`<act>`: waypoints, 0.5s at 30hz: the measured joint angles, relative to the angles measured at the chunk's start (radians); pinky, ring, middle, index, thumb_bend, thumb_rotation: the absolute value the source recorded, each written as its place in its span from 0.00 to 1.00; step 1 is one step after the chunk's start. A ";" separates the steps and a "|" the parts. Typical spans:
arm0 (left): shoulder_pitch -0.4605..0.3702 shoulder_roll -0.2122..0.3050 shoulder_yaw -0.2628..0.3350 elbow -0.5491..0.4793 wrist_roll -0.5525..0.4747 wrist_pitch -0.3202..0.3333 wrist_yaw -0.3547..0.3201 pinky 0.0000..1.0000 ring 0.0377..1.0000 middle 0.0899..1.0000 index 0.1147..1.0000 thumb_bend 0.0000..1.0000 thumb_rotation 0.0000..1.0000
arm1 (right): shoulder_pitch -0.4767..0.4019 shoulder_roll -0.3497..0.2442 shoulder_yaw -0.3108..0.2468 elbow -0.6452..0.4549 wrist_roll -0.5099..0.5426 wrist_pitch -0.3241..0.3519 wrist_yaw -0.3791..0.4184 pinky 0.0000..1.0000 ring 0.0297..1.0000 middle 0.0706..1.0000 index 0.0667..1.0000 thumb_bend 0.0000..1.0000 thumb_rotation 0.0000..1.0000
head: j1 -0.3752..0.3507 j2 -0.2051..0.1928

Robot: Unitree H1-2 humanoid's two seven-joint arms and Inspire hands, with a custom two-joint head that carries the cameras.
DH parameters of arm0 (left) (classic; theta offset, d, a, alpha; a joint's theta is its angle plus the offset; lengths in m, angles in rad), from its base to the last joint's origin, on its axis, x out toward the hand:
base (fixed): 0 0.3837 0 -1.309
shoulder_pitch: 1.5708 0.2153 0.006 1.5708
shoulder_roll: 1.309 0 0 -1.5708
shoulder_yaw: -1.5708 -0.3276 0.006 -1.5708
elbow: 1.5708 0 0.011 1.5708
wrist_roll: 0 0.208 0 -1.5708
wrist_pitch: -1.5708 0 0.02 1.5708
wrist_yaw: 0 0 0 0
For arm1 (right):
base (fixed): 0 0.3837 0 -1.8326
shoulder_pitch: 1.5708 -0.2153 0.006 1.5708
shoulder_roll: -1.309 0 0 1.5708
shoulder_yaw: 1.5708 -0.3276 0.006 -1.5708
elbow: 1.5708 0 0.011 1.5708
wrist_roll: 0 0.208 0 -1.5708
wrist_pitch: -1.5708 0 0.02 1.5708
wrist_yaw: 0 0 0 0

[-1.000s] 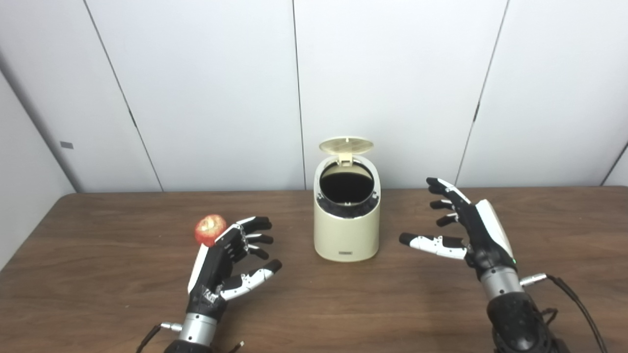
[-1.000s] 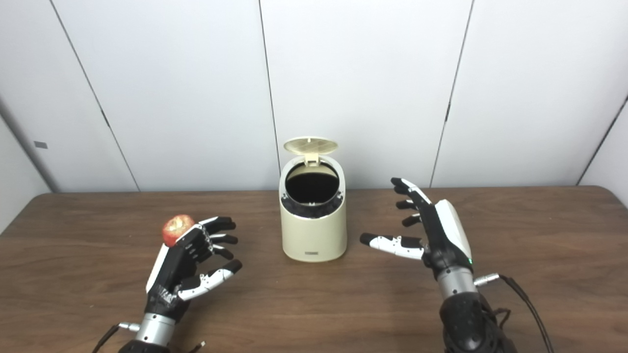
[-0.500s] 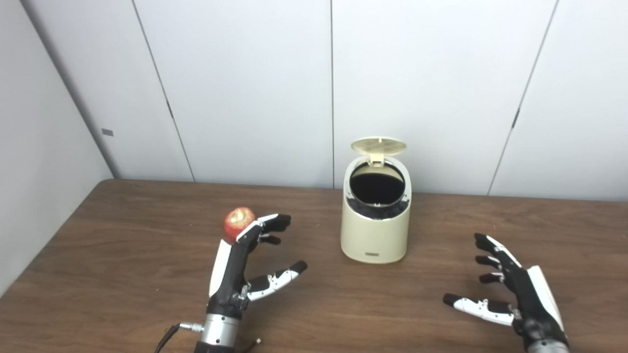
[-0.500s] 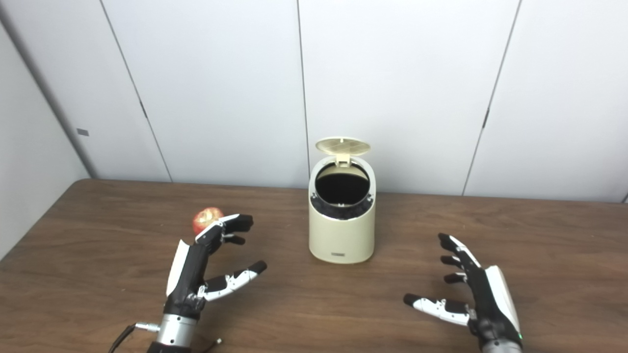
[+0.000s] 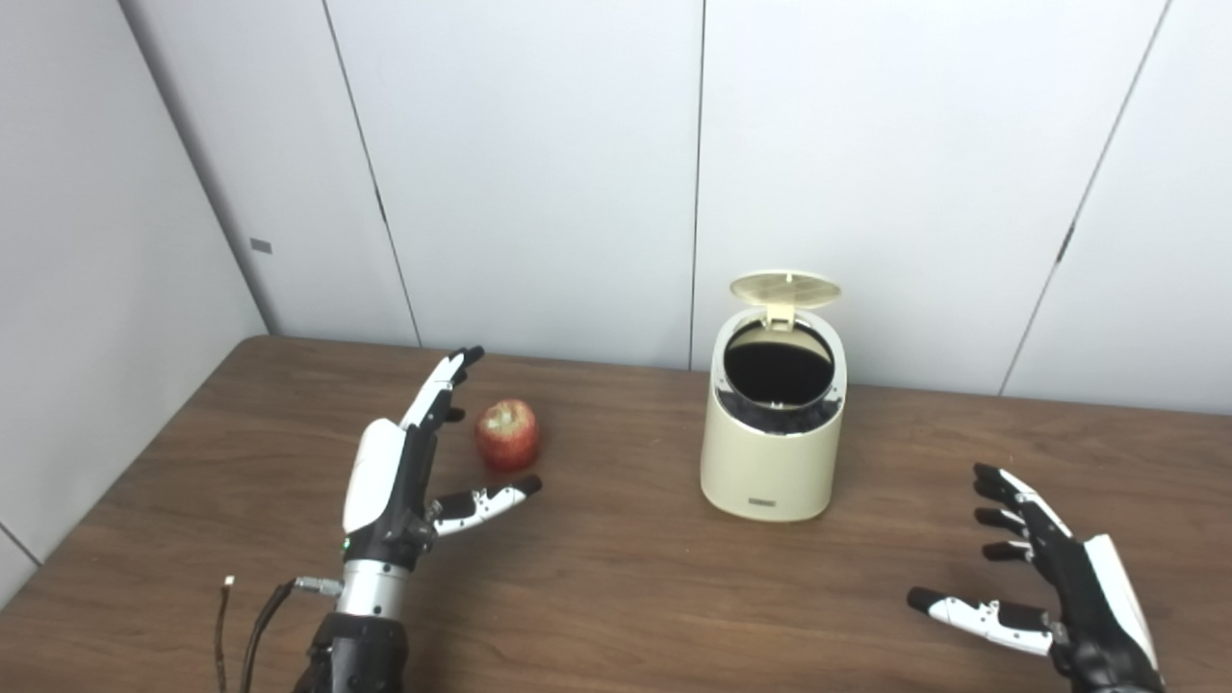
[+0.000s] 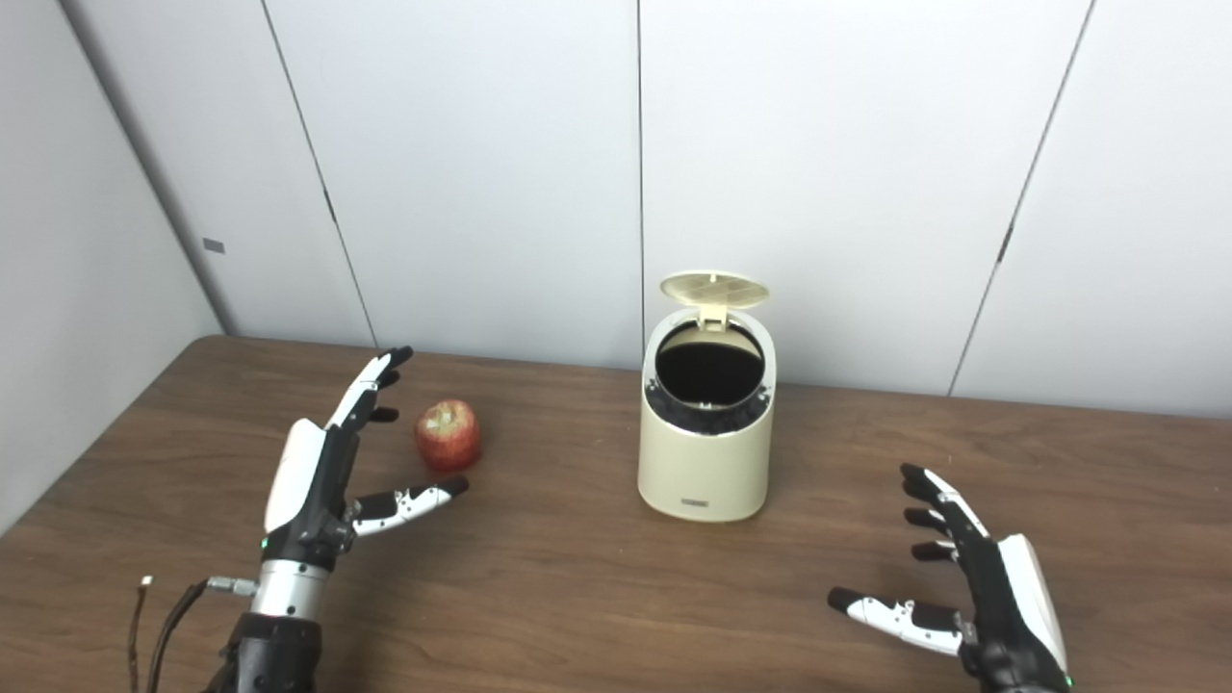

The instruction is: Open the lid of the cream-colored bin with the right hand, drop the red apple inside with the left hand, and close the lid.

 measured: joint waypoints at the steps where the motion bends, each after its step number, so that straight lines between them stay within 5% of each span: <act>1: -0.002 0.002 0.000 0.011 0.009 0.007 0.009 0.76 0.89 0.93 0.92 0.83 0.13 | 0.000 0.000 0.000 -0.002 0.000 0.005 0.001 0.62 0.77 0.83 0.84 0.84 0.14 | 0.000 0.000; 8: -0.038 0.036 -0.032 0.052 0.096 0.122 0.031 0.76 0.88 0.91 0.92 0.86 0.25 | -0.001 0.000 0.003 -0.011 0.009 0.023 0.014 0.61 0.77 0.83 0.84 0.84 0.11 | 0.000 0.000; 15: -0.072 0.074 -0.075 0.087 0.121 0.235 0.021 0.72 0.86 0.88 0.89 0.87 0.26 | -0.005 0.000 0.004 -0.045 0.008 0.048 0.019 0.59 0.76 0.83 0.83 0.84 0.10 | -0.003 0.002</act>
